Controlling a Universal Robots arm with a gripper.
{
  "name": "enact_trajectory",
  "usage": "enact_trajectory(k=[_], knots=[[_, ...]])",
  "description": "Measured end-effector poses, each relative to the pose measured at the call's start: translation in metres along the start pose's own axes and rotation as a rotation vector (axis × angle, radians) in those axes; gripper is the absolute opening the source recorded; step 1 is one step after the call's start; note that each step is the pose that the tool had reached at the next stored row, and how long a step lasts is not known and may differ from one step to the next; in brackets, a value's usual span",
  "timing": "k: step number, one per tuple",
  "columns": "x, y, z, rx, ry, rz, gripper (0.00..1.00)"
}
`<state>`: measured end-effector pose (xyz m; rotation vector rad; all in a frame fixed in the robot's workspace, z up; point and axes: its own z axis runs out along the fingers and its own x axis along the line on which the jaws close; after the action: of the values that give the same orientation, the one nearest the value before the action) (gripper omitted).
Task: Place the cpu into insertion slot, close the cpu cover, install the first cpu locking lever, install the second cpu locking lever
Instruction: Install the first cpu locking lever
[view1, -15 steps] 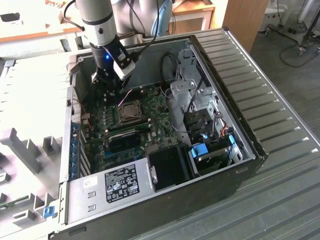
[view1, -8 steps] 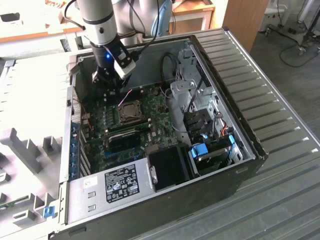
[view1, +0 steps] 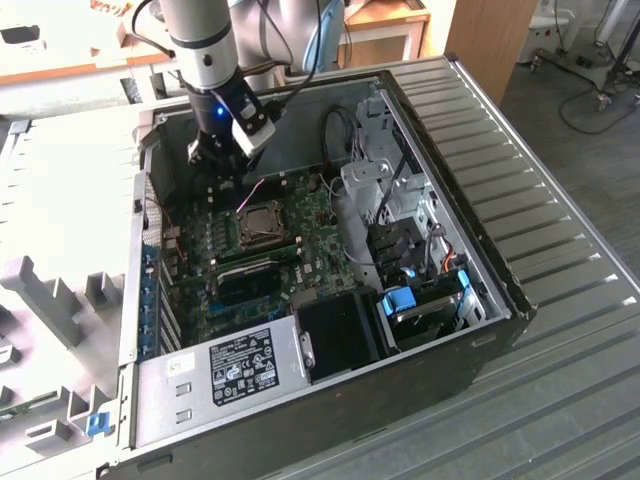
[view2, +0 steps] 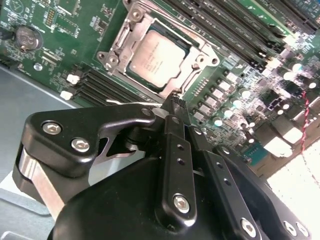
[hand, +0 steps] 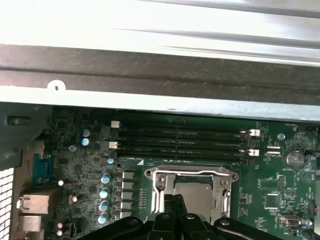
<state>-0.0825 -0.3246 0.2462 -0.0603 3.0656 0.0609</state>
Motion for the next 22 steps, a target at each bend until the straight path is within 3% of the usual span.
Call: enact_trajectory(k=[5,11,15,18,22], knots=[[-0.0078,0.0014,0.001,-0.0042,-0.0001,0.0,0.11],[-0.0118,0.0027,0.0019,-0.0254,-0.0011,0.002,0.11],[-0.0133,0.0033,0.0023,-0.0455,-0.0017,0.003,0.11],[-0.014,0.0032,0.0032,-0.0454,-0.0023,0.01,0.11],[-0.014,0.0033,0.0045,-0.0415,-0.0052,0.059,0.11]])
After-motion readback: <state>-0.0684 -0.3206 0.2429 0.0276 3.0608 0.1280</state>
